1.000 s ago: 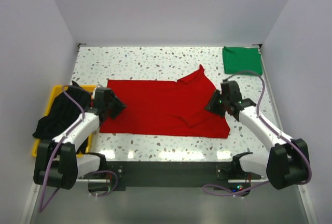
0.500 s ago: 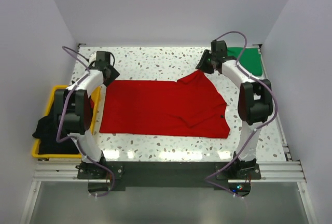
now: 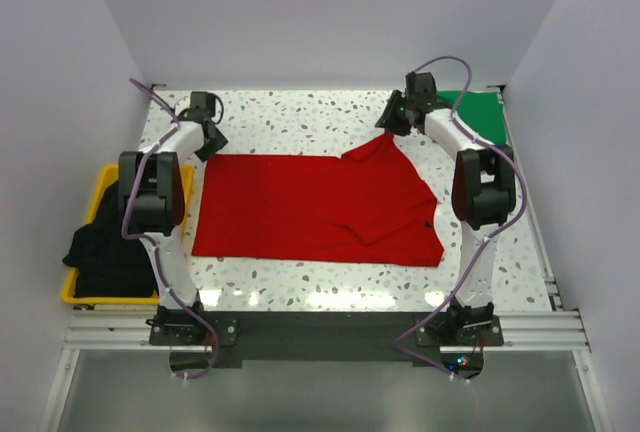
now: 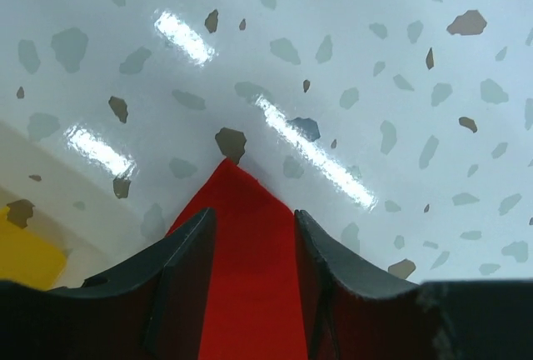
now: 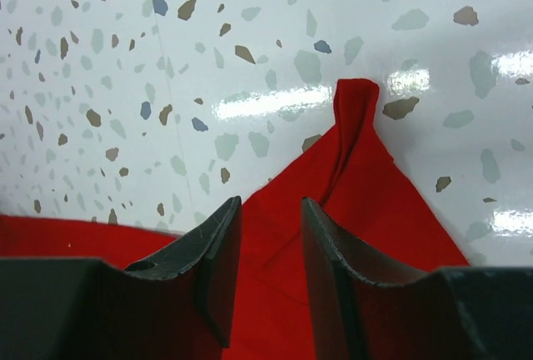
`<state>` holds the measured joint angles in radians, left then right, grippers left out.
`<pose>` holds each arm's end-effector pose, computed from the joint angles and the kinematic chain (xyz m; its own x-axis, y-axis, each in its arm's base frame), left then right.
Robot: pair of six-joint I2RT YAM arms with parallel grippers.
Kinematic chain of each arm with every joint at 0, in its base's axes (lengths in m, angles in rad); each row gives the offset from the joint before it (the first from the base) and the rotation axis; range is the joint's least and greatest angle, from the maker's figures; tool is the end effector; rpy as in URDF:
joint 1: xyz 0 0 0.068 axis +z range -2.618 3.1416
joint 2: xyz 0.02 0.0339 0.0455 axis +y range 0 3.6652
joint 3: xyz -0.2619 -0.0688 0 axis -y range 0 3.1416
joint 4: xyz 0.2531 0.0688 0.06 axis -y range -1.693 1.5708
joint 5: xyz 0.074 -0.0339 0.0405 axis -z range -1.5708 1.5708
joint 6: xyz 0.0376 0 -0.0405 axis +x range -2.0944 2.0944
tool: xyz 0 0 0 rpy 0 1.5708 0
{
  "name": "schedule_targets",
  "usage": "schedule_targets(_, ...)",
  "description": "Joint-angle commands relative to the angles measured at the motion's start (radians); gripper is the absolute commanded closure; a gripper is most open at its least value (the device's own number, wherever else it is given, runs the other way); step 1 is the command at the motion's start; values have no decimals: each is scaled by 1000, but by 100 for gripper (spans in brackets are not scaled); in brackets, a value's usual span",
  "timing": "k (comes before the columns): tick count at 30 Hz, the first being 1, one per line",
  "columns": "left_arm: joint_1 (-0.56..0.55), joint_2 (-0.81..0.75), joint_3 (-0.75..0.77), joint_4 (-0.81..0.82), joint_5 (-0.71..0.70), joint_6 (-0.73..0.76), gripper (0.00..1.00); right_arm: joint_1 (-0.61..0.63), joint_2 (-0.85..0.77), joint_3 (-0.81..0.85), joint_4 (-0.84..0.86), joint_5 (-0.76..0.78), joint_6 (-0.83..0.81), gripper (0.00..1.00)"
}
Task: Fold and stack the t-shirts
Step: Fold the tshirt
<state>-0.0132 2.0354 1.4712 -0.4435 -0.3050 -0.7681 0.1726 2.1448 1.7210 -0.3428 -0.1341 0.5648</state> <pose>0.4421 0.0055 0.1701 -0.5055 -0.6561 -0.5604 -0.6937 0.6953 -0.1882 0.4895 0.0904 0.2069 -0.7191 0.4131 -0.5588 0.1419 0.8745 0.4639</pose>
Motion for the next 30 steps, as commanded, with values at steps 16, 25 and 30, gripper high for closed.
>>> schedule_targets(16,7,140,127,-78,-97,-14,73,-36,75,107,11,-78,-42,62)
schedule_targets(25,7,114,97,-55,-62,-19,93,-38,167,241,-33,-85,-69,62)
schedule_targets(30,7,114,89,-52,-59,-14,94,-36,175,249,-71,-24,-68,62)
